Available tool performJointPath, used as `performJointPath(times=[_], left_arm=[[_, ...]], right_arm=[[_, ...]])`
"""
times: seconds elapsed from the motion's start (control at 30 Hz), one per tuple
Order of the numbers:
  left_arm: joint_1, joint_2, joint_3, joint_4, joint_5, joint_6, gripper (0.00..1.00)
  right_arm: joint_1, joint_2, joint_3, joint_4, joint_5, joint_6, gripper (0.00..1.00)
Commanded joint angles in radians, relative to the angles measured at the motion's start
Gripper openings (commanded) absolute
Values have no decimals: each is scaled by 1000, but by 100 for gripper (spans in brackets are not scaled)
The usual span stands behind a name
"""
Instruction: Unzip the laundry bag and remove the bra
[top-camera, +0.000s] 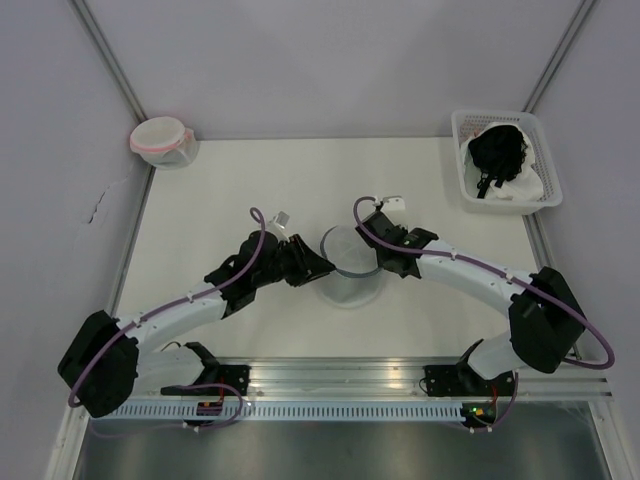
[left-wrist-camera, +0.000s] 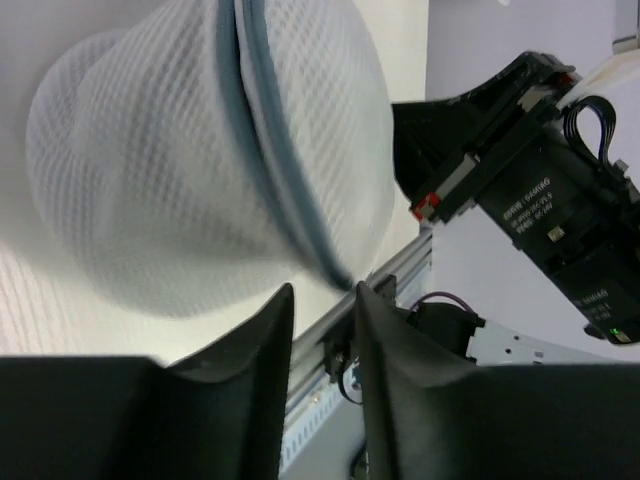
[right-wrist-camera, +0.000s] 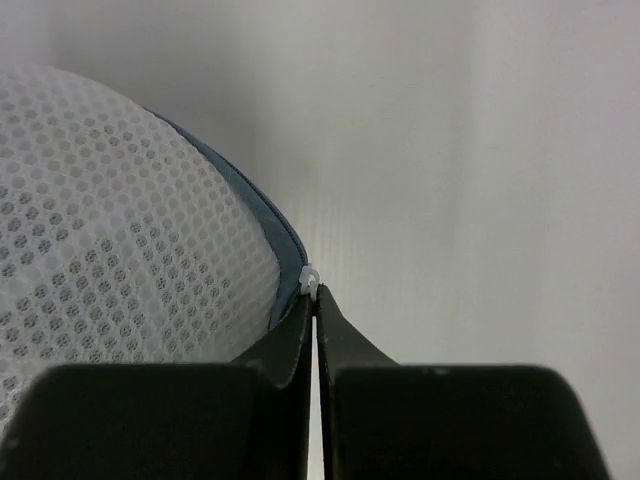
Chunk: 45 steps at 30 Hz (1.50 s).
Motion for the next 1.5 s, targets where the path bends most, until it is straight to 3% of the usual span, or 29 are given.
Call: performJointPath(times=[0.0, 0.07, 0.1, 0.13, 0.27, 0.33, 0.37, 0.5, 0.67, 0.8, 1.03, 1.3, 1.47], left_arm=[[7, -58, 1, -61, 50, 45, 41], [7, -99, -23, -69, 22, 24, 72], [7, -122, -32, -90, 8, 16, 77], [7, -145, -52, -102, -7, 13, 79], [7, -303, -91, -215, -117, -4, 84], [7, -410, -108, -303, -159, -6, 84], [7, -445, -112, -329, -197, -7, 84], [7, -597, -144, -406, -252, -16, 87], [7, -653, -187, -418, -256, -38, 88], [8, -630, -194, -415, -236, -49, 88], [7, -702, -206, -437, -231, -72, 88], [7, -814, -215, -509, -242, -84, 88], [7, -860, -217, -536, -254, -86, 88]], right_arm=[[-34, -33, 23, -55, 224, 2, 0], [-43, -32, 33, -75, 264, 10, 0], [-48, -25, 37, -81, 269, 8, 1], [-54, -24, 43, -87, 273, 7, 0], [-58, -27, 56, -124, 252, 12, 53], [-55, -83, 46, -113, 217, -8, 65], [-52, -108, 43, -110, 173, -22, 76], [-35, -252, 49, -90, -7, -94, 90], [81, -252, 162, -107, -106, -153, 94], [172, -123, 257, -124, -75, -180, 94], [182, 93, 452, -110, 46, -215, 94], [184, 344, 662, -208, 129, -226, 94], [182, 419, 698, -256, 172, -202, 83]])
